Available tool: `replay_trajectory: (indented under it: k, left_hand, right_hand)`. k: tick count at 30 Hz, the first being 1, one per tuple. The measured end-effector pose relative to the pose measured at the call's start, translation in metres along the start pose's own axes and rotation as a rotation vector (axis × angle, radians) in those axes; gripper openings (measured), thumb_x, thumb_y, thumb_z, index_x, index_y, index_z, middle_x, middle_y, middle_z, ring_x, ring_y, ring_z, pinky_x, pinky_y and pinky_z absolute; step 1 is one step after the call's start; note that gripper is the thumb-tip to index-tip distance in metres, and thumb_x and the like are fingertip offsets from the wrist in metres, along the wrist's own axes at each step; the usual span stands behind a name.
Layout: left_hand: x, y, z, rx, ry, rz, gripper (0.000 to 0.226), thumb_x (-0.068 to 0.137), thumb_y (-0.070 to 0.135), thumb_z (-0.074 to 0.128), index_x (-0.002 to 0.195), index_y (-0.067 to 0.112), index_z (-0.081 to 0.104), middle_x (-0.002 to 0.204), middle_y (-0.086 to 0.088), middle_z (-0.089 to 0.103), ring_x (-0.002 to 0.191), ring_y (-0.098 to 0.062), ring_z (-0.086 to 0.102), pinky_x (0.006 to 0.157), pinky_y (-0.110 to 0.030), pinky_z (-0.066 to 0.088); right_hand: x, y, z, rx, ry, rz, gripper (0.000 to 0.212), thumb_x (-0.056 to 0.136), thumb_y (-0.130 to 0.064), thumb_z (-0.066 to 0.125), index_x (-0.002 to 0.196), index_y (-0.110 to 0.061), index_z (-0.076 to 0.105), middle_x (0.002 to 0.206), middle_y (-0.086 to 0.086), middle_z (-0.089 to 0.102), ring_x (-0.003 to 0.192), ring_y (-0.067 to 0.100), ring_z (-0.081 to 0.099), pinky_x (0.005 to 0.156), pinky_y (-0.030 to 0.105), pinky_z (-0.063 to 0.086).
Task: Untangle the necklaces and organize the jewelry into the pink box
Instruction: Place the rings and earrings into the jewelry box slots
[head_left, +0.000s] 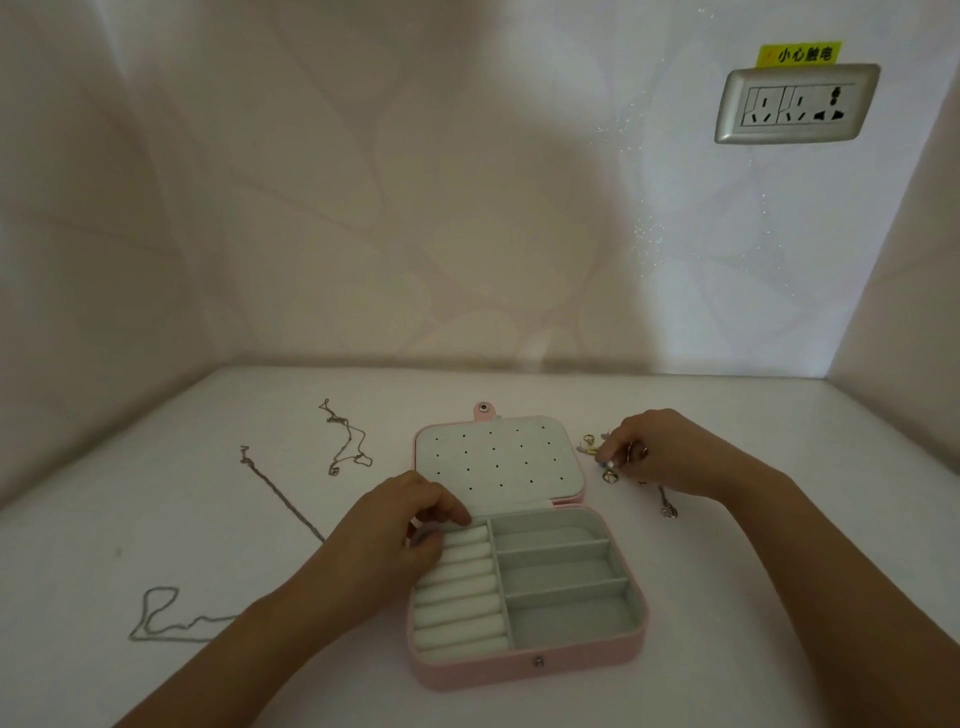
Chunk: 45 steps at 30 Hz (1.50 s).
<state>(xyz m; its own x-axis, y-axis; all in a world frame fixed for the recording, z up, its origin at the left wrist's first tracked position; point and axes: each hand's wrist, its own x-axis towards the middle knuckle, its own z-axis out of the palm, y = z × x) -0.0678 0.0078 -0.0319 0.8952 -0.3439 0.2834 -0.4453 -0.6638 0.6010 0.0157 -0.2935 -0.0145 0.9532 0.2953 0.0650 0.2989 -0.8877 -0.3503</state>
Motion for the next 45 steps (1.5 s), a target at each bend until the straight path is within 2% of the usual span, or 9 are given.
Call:
replay_trajectory:
  k: [5, 12, 17, 20, 22, 26, 31, 40, 45]
  left_hand:
    - [0.0, -0.001, 0.001, 0.004, 0.006, 0.0, 0.041, 0.083, 0.0, 0.059, 0.087, 0.041, 0.062, 0.094, 0.013, 0.058, 0.102, -0.001, 0.048, 0.077, -0.009, 0.041]
    - [0.0, 0.001, -0.001, -0.003, -0.001, 0.001, 0.039, 0.083, -0.002, 0.058, 0.088, 0.037, 0.063, 0.095, 0.012, 0.059, 0.104, 0.0, 0.047, 0.077, -0.008, 0.04]
    - [0.0, 0.002, -0.001, -0.014, -0.002, -0.011, 0.039, 0.083, -0.002, 0.058, 0.087, 0.036, 0.064, 0.095, 0.012, 0.06, 0.102, 0.001, 0.048, 0.077, -0.009, 0.041]
    - [-0.001, 0.003, -0.002, -0.019, -0.01, -0.017, 0.039, 0.083, -0.002, 0.059, 0.088, 0.036, 0.064, 0.096, 0.012, 0.061, 0.101, 0.002, 0.049, 0.077, -0.009, 0.042]
    - [-0.001, 0.003, -0.003, -0.018, -0.019, -0.022, 0.038, 0.083, -0.002, 0.059, 0.089, 0.036, 0.065, 0.096, 0.011, 0.062, 0.1, 0.002, 0.05, 0.078, -0.01, 0.042]
    - [0.004, 0.009, -0.004, -0.031, 0.038, -0.032, 0.035, 0.084, 0.0, 0.06, 0.091, 0.034, 0.065, 0.087, 0.013, 0.064, 0.096, 0.0, 0.053, 0.075, -0.012, 0.044]
    - [0.046, 0.036, 0.001, 0.105, -0.071, 0.08, 0.027, 0.088, 0.015, 0.06, 0.088, 0.042, 0.061, 0.087, 0.021, 0.06, 0.092, 0.004, 0.052, 0.074, -0.008, 0.039]
    - [0.166, 0.067, 0.049, 0.219, -0.307, 0.189, 0.02, 0.087, 0.016, 0.065, 0.105, 0.022, 0.069, 0.101, 0.009, 0.064, 0.084, 0.001, 0.052, 0.066, -0.003, 0.039]
    - [0.208, 0.059, 0.063, 0.236, -0.428, 0.111, 0.029, 0.085, 0.011, 0.069, 0.113, 0.016, 0.066, 0.11, 0.0, 0.064, 0.086, -0.005, 0.054, 0.067, -0.007, 0.041]
  right_hand:
    - [0.002, 0.0, 0.002, 0.07, 0.064, 0.019, 0.016, 0.083, -0.007, 0.061, 0.085, -0.021, 0.07, 0.091, -0.008, 0.057, 0.084, 0.011, 0.055, 0.065, 0.014, 0.04]
    - [0.015, -0.005, 0.02, -0.006, -0.009, -0.021, 0.049, 0.088, 0.004, 0.044, 0.133, -0.014, 0.055, 0.141, -0.004, 0.049, 0.131, 0.015, 0.042, 0.098, 0.015, 0.027]
    - [0.014, -0.002, 0.02, 0.078, 0.103, -0.04, 0.025, 0.091, -0.01, 0.058, 0.109, -0.019, 0.072, 0.114, -0.007, 0.068, 0.094, 0.005, 0.059, 0.075, -0.001, 0.036]
    - [0.013, -0.002, 0.015, 0.144, 0.114, -0.006, 0.011, 0.082, -0.013, 0.071, 0.089, -0.019, 0.078, 0.092, -0.004, 0.073, 0.078, 0.012, 0.065, 0.07, 0.014, 0.05]
    - [0.011, -0.002, 0.011, 0.168, 0.105, 0.004, 0.009, 0.078, -0.012, 0.075, 0.082, -0.019, 0.078, 0.082, -0.005, 0.072, 0.076, 0.013, 0.067, 0.067, 0.019, 0.051]
    - [0.003, 0.008, 0.004, 0.197, 0.12, 0.046, 0.015, 0.077, -0.004, 0.073, 0.078, -0.018, 0.076, 0.073, -0.015, 0.068, 0.07, -0.004, 0.063, 0.062, 0.003, 0.043]
    - [0.0, 0.019, 0.001, 0.341, 0.167, 0.102, 0.009, 0.073, -0.008, 0.078, 0.077, -0.017, 0.077, 0.074, -0.018, 0.069, 0.069, -0.012, 0.06, 0.063, 0.001, 0.041]
    - [0.005, 0.045, 0.002, 0.593, 0.274, 0.259, 0.01, 0.074, -0.007, 0.078, 0.078, -0.016, 0.076, 0.072, -0.001, 0.074, 0.067, 0.008, 0.07, 0.067, 0.015, 0.054]
    - [0.006, 0.057, 0.002, 0.707, 0.334, 0.343, 0.009, 0.075, -0.006, 0.078, 0.08, -0.013, 0.075, 0.072, 0.004, 0.074, 0.07, 0.017, 0.071, 0.07, 0.022, 0.057]
